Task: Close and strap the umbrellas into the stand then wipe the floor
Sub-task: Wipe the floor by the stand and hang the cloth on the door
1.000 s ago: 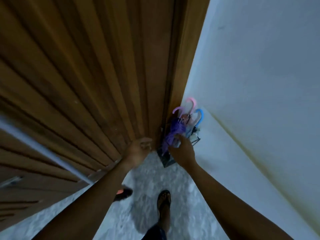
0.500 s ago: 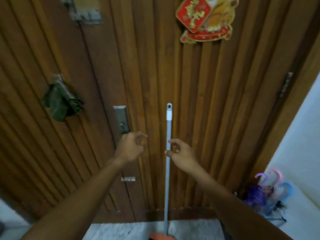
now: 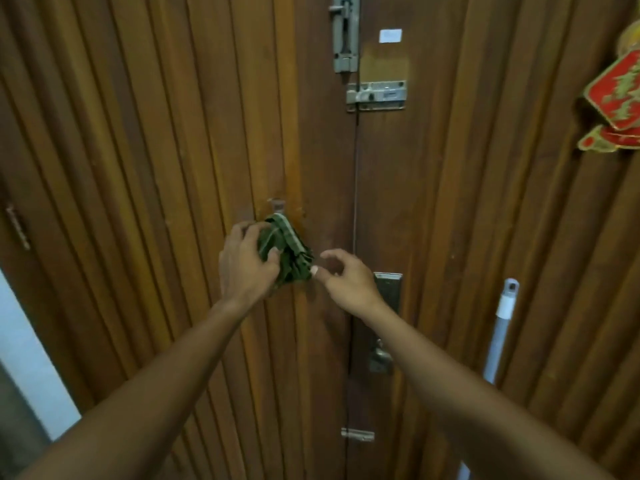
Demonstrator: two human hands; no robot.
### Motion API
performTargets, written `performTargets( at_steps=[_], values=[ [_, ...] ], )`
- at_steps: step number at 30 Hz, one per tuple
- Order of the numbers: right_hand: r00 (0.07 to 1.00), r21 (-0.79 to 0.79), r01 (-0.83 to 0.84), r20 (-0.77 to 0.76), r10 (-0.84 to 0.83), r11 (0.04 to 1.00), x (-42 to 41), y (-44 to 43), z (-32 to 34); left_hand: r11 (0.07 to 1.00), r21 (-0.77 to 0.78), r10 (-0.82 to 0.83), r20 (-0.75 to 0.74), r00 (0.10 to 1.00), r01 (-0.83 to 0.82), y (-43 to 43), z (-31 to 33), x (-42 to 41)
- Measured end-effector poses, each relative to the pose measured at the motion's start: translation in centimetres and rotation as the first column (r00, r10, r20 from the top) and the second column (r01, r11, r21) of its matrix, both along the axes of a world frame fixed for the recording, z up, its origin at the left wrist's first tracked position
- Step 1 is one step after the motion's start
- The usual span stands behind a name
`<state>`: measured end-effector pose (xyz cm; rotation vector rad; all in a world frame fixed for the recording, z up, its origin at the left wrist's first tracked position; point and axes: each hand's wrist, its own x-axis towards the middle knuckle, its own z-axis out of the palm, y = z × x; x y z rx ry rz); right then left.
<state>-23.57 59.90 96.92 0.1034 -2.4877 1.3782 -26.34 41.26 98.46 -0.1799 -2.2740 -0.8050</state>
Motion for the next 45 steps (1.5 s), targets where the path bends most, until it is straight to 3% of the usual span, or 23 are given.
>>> performTargets(
  at_steps=[6, 10, 13, 17, 22, 24, 27, 30, 32, 34, 38, 41, 45],
  values=[
    [0.997, -0.001, 0.074, 0.007, -0.074, 0.997, -4.5, -5.9, 1.3, 0.997, -0.02, -0.069, 0.16, 0.985, 0.073, -3.5, -0.5, -5.4],
    [0.988, -0.014, 0.152, -0.02, -0.152, 0.988, -6.1, -7.0, 2.0, 0.993, 0.063, -0.112, 0.192, 0.975, 0.102, -2.9, -0.6, -7.1],
    [0.964, -0.079, 0.204, -0.157, -0.214, 0.976, -6.0, -6.0, 3.0, 0.985, 0.124, -0.128, 0.066, 0.99, 0.119, -1.9, 0.0, -6.9],
    [0.937, -0.207, 0.22, -0.228, -0.266, 0.953, -4.0, -2.5, 4.7, 0.899, 0.329, -0.225, -0.222, 0.949, 0.29, 1.3, 1.2, -4.6],
    [0.949, -0.119, 0.193, -0.229, -0.216, 0.974, 1.8, 5.6, 2.6, 0.856, 0.214, -0.402, -0.295, 0.867, 0.47, 8.6, 1.0, -0.2],
    [0.943, -0.122, 0.244, -0.203, -0.264, 0.962, 5.3, 9.8, 0.9, 0.832, 0.139, -0.506, -0.208, 0.837, 0.537, 12.1, -0.2, 1.7],
    [0.939, -0.169, 0.331, -0.043, -0.342, 0.929, 11.7, 17.2, -2.0, 0.751, 0.07, -0.66, 0.061, 0.749, 0.656, 18.2, -2.3, 5.4],
    [0.918, -0.17, 0.388, 0.152, -0.365, 0.906, 19.1, 25.1, -5.4, 0.577, 0.19, -0.773, 0.441, 0.456, 0.794, 25.0, -5.3, 8.9],
    [0.894, -0.147, 0.426, 0.223, -0.389, 0.893, 24.2, 30.0, -8.0, 0.47, 0.209, -0.752, 0.604, 0.265, 0.857, 29.8, -8.1, 11.7],
    [0.864, -0.107, 0.459, 0.287, -0.414, 0.882, 29.0, 34.5, -10.9, 0.387, 0.173, -0.705, 0.688, 0.17, 0.906, 34.7, -11.2, 15.3],
    [0.781, 0.003, 0.502, 0.428, -0.455, 0.865, 38.2, 42.7, -17.3, 0.309, 0.145, -0.649, 0.754, 0.097, 0.94, 44.9, -19.1, 22.8],
    [0.681, 0.175, 0.506, 0.521, -0.515, 0.845, 44.0, 48.2, -23.1, 0.287, 0.148, -0.556, 0.83, 0.039, 0.946, 51.4, -25.4, 28.2],
    [0.594, 0.163, 0.394, 0.706, -0.386, 0.905, 48.8, 52.1, -32.1, 0.276, 0.249, -0.493, 0.866, -0.085, 0.928, 57.4, -33.9, 33.9]
  ],
)
